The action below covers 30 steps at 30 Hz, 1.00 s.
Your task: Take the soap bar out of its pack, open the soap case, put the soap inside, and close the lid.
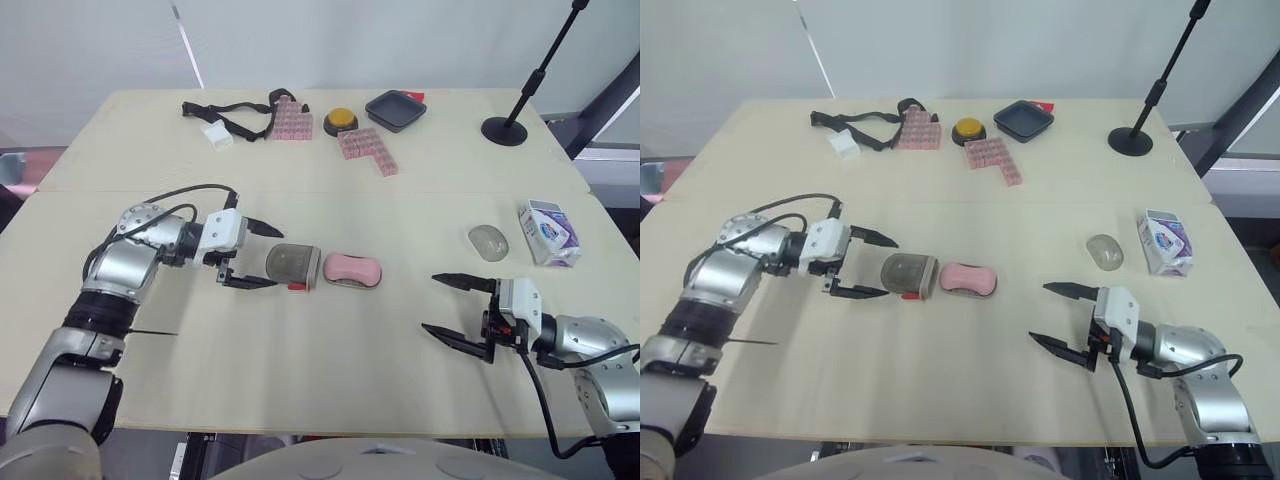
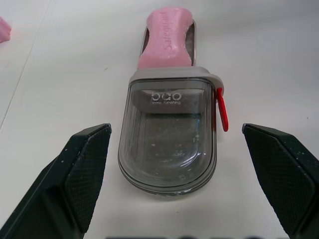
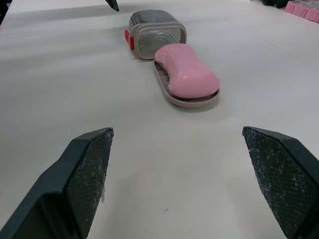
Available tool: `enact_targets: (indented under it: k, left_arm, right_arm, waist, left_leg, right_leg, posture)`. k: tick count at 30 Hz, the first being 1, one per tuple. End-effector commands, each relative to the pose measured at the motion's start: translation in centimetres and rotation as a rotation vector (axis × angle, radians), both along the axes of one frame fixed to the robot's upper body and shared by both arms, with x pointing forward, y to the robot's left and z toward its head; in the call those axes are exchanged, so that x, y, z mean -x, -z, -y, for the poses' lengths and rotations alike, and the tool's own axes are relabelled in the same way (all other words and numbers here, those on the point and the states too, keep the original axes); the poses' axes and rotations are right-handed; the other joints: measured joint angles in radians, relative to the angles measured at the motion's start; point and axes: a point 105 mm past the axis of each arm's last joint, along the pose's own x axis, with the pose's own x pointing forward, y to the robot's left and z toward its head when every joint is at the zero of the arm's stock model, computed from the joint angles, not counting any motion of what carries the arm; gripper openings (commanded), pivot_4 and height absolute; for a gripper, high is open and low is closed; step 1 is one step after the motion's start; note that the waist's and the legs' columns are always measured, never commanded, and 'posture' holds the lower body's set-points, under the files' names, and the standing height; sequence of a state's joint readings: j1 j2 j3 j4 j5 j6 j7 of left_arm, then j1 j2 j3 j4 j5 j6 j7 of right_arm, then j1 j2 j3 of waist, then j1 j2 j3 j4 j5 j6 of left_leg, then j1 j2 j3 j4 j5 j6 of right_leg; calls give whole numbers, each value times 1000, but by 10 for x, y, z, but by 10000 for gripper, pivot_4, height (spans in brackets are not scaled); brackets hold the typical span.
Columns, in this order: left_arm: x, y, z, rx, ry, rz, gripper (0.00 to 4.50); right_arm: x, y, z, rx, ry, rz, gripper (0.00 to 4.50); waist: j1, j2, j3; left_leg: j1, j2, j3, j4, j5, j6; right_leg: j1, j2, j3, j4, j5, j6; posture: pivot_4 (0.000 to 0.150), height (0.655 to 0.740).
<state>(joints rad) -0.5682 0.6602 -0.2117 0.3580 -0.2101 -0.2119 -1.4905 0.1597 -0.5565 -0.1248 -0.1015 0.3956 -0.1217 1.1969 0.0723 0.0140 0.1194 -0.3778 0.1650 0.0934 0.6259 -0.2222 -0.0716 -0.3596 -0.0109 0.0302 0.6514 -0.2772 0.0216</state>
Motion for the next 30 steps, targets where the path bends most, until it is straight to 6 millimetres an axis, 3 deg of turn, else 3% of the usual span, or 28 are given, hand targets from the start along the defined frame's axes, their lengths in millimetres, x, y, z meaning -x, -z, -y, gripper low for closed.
enact_targets:
  k: [1, 10, 30]
  left_arm:
    - [-3, 1, 4, -36, 40, 21, 45000]
    - [-13, 16, 21, -65, 57, 9, 45000]
    - [-19, 30, 26, -67, 30, -11, 45000]
  right_arm:
    - [-2, -5, 5, 19, 5, 36, 44526]
    - [-6, -8, 11, 23, 25, 43, 44526]
    - [2, -1, 12, 14, 16, -2, 44526]
  waist:
    - [1, 0, 0]
    - [6, 0, 0]
    - [6, 0, 0]
  left_leg:
    - [0, 0, 0, 0, 0, 0]
    - [0, 0, 0, 0, 0, 0]
    - [-2, 0, -1, 0, 0, 1]
  right_leg:
    - [0, 0, 0, 0, 0, 0]
    - [0, 0, 0, 0, 0, 0]
    - [0, -1, -2, -1, 0, 0]
  posture:
    - [1500, 7400]
    - [1500, 7400]
    - [1500, 7400]
